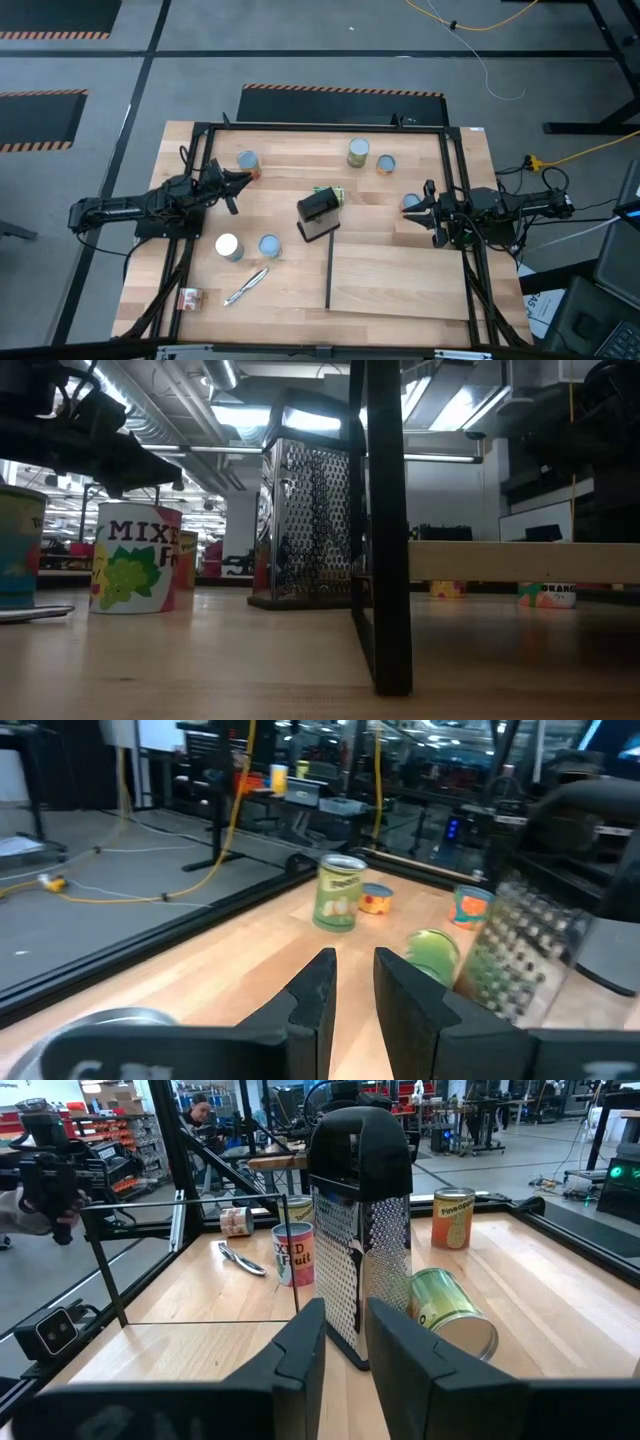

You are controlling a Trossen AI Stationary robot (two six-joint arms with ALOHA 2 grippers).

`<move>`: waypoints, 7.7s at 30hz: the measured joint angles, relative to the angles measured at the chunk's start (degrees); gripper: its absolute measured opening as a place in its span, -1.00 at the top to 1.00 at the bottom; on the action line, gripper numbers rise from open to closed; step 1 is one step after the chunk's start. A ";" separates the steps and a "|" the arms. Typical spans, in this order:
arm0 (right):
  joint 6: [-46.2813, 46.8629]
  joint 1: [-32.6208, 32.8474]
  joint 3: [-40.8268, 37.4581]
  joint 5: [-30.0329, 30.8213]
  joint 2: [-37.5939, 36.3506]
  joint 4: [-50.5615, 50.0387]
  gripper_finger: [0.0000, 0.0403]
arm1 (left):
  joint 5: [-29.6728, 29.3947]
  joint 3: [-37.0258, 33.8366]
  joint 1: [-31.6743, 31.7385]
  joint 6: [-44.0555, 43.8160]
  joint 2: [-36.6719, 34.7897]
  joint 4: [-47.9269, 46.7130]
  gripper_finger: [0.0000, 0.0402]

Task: Pick and place cans onto a shelf
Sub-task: Put the large canned pineapple on the shelf

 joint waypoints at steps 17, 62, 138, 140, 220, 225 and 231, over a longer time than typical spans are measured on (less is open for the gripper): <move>0.00 0.00 -0.01 -0.01 0.02 0.02 0.61 | 0.03 0.00 0.00 -2.46 0.00 8.62 0.54; -0.46 -0.04 -0.01 0.04 0.00 4.47 0.61 | -2.05 51.04 9.97 -10.99 58.04 -43.47 0.21; 4.43 -0.04 -0.01 13.47 0.02 5.92 0.26 | -1.05 50.88 7.82 -8.07 65.36 -50.77 1.00; 4.48 -0.04 -0.01 15.41 0.02 6.88 0.17 | 0.45 50.88 7.35 -6.09 63.73 -50.55 1.00; -12.44 -2.43 36.78 -8.68 38.11 3.11 0.09 | 40.07 70.33 -12.59 14.53 81.28 -0.87 1.00; -12.37 -2.60 36.78 -13.20 39.48 6.50 0.09 | 41.17 70.86 -12.57 14.51 84.79 -0.76 1.00; -11.98 -5.83 36.78 -21.39 44.65 10.43 0.09 | 41.21 70.95 -12.57 14.49 86.53 -0.80 1.00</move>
